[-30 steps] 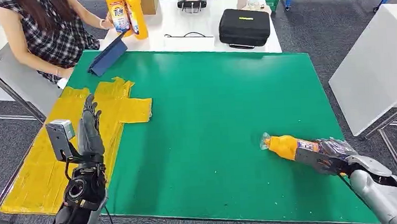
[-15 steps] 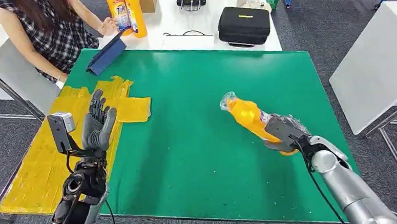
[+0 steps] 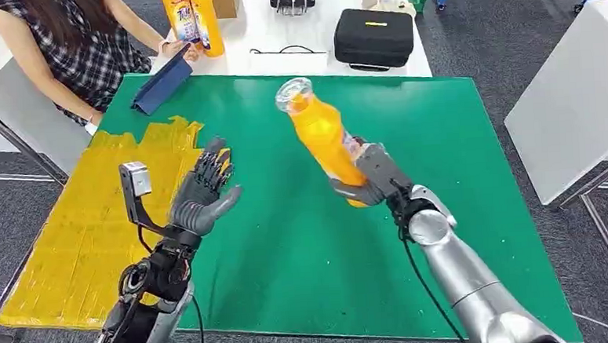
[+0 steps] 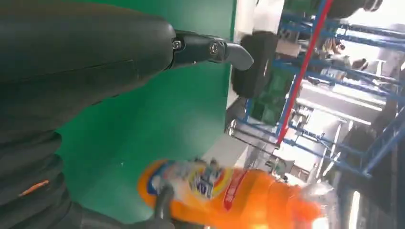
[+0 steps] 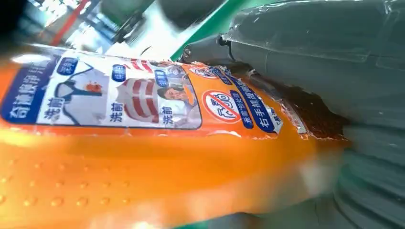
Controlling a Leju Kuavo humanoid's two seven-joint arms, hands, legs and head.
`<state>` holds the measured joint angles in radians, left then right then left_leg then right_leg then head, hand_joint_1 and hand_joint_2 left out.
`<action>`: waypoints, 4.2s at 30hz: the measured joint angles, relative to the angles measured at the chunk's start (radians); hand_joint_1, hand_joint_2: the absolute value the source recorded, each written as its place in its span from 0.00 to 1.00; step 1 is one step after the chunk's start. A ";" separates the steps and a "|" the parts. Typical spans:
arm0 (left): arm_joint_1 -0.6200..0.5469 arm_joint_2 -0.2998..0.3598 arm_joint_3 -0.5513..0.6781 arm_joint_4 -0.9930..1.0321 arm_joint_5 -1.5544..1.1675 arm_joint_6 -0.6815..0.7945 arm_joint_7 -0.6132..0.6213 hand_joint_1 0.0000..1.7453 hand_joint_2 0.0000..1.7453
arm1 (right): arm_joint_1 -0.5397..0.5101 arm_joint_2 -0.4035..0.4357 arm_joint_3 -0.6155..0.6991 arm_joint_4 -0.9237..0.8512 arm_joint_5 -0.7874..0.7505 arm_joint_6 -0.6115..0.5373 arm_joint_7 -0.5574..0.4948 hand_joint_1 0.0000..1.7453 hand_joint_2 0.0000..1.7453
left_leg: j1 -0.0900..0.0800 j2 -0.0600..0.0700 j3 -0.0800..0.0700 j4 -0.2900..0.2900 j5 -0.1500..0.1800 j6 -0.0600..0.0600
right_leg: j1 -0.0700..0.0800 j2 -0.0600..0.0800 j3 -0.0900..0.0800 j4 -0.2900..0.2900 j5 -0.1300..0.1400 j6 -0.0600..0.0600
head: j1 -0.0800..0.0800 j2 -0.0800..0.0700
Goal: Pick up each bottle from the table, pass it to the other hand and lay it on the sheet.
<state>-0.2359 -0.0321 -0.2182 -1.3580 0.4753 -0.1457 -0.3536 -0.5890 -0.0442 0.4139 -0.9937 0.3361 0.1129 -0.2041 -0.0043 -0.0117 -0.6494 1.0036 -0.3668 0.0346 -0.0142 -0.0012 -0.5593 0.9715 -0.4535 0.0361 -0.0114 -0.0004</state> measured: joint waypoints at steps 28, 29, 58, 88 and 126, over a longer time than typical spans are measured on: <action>-0.079 -0.059 -0.095 0.060 -0.005 0.074 -0.031 0.00 1.00 | -0.175 0.326 0.115 0.359 -0.027 -0.029 0.035 1.00 1.00 | 0.000 0.001 -0.003 0.000 0.000 0.000 | 0.000 0.001 -0.003 0.000 0.000 0.000 | 0.001 0.000; -0.079 -0.059 -0.095 0.060 -0.005 0.077 -0.032 0.00 1.00 | -0.175 0.331 0.117 0.365 -0.025 -0.030 0.036 1.00 1.00 | 0.000 0.001 -0.003 0.000 0.000 0.000 | 0.000 0.001 -0.004 0.000 0.000 0.000 | 0.000 0.000; -0.081 -0.064 -0.112 0.066 -0.224 0.286 -0.005 0.00 1.00 | -0.182 0.373 0.230 0.409 0.095 -0.075 0.105 1.00 1.00 | 0.000 0.002 -0.003 0.000 0.000 0.000 | 0.000 0.001 -0.004 0.000 0.000 0.000 | 0.000 0.000; -0.088 -0.064 -0.094 0.131 -0.056 0.246 0.026 1.00 1.00 | -0.233 0.359 0.536 0.407 0.016 -0.113 0.235 1.00 1.00 | 0.000 0.003 -0.003 0.000 0.000 0.000 | -0.001 0.002 -0.005 0.000 0.000 0.000 | 0.000 0.000; -0.079 -0.035 0.036 0.072 -0.297 0.468 -0.110 1.00 1.00 | -0.096 0.252 0.231 0.304 0.179 -0.198 0.141 0.00 0.00 | 0.000 0.002 -0.004 0.000 0.000 0.000 | 0.000 0.001 -0.004 0.000 0.000 0.000 | 0.001 0.000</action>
<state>-0.3149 -0.0667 -0.1823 -1.2856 0.1787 0.3226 -0.4639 -0.6848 0.2083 0.6454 -0.6894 0.5146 -0.0851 -0.0630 -0.0043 -0.0098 -0.6531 1.0035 -0.3665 0.0343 -0.0145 0.0003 -0.5636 0.9719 -0.4532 0.0358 -0.0107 -0.0004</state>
